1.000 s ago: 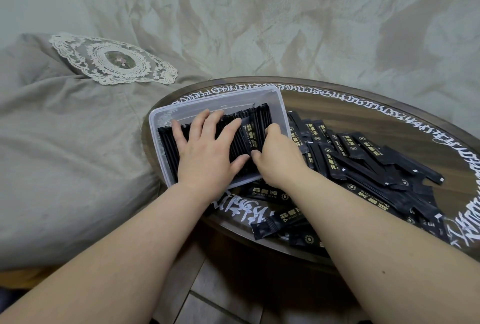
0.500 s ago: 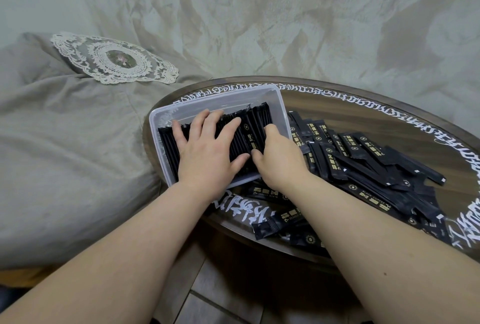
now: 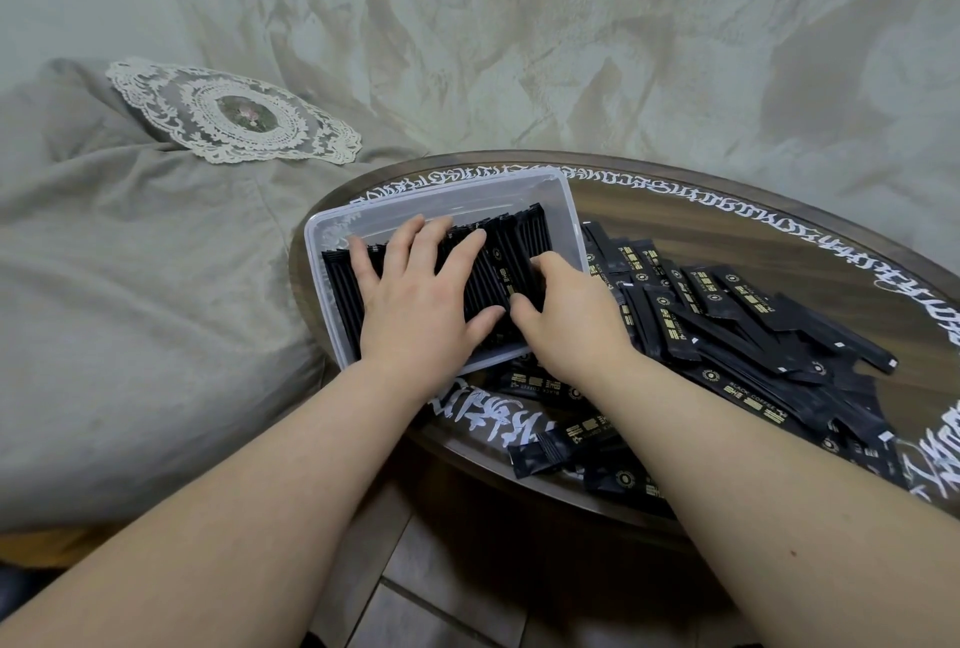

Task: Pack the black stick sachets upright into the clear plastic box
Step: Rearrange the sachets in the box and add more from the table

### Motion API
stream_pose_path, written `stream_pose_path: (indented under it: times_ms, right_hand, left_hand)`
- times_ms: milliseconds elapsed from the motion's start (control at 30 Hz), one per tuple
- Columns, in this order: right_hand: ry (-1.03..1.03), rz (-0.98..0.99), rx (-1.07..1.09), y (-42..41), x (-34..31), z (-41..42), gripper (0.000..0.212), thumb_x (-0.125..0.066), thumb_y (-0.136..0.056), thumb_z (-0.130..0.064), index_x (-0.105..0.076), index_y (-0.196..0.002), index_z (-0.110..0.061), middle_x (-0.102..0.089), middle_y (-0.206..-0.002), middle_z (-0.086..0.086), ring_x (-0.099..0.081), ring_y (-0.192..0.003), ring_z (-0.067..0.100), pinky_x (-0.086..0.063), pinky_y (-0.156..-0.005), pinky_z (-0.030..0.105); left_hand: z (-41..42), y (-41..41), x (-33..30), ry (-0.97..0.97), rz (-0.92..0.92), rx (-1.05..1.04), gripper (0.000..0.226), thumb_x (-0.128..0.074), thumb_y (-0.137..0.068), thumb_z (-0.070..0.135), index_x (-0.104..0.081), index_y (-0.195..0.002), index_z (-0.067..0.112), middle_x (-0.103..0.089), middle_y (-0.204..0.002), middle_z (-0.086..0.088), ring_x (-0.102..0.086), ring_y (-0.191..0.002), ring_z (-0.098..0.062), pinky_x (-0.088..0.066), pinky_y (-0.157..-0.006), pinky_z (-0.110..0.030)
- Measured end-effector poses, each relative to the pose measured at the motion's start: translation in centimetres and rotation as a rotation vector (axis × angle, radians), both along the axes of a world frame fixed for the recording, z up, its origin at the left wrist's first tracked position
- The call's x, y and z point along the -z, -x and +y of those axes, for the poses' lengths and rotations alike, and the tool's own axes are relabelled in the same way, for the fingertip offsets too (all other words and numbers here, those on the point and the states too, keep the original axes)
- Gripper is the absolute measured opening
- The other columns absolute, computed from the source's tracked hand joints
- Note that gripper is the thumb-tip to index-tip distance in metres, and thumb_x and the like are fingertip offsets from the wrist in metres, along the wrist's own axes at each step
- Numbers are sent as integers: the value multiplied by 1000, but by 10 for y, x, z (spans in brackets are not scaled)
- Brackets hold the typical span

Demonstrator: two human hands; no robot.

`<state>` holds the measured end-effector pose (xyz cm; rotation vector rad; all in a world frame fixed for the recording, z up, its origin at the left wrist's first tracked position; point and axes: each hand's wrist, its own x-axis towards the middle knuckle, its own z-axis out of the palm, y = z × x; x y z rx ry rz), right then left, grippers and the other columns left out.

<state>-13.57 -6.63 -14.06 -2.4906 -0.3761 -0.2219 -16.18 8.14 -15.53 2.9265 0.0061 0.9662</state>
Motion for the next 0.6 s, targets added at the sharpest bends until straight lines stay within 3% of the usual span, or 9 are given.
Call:
stream_pose_path:
  times_ms: [67, 167, 333, 600]
  right_hand:
    - [-2, -3, 14, -2, 0, -1, 37, -53, -93, -31, -50, -127, -17, -65, -111, 6, -57, -106, 30, -46, -82, 35]
    - [2, -23, 27, -2, -1, 0, 23, -56, -91, -33, -56, -105, -14, -65, -95, 5, -57, -93, 29, -43, -72, 33]
    - [-70, 23, 3, -2, -2, -1, 21, -46, -93, -26, -47, -76, -12, -51, -65, 3, -51, -74, 28, -39, -63, 35]
    - [-117, 41, 21, -1, -4, -2, 19, -45, -96, -26, -49, -87, -10, -52, -69, 4, -52, -73, 27, -36, -59, 33]
  left_hand:
    - [0, 0, 0, 2, -4, 1, 73, -72, -72, 53, -49, -137, 27, -46, -141, -6, -32, -137, -29, -8, -108, -67]
    - [0, 0, -1, 6, -2, 2, 73, -71, -73, 53, -48, -138, 28, -45, -142, -5, -31, -138, -28, -7, -109, -67]
    - [0, 1, -1, 4, 7, 3, 74, -71, -74, 53, -46, -139, 28, -44, -143, -5, -29, -139, -28, -6, -109, -66]
    - [0, 2, -1, -9, 14, 10, 78, -70, -75, 53, -38, -144, 38, -42, -144, -7, -29, -138, -29, -7, -108, -67]
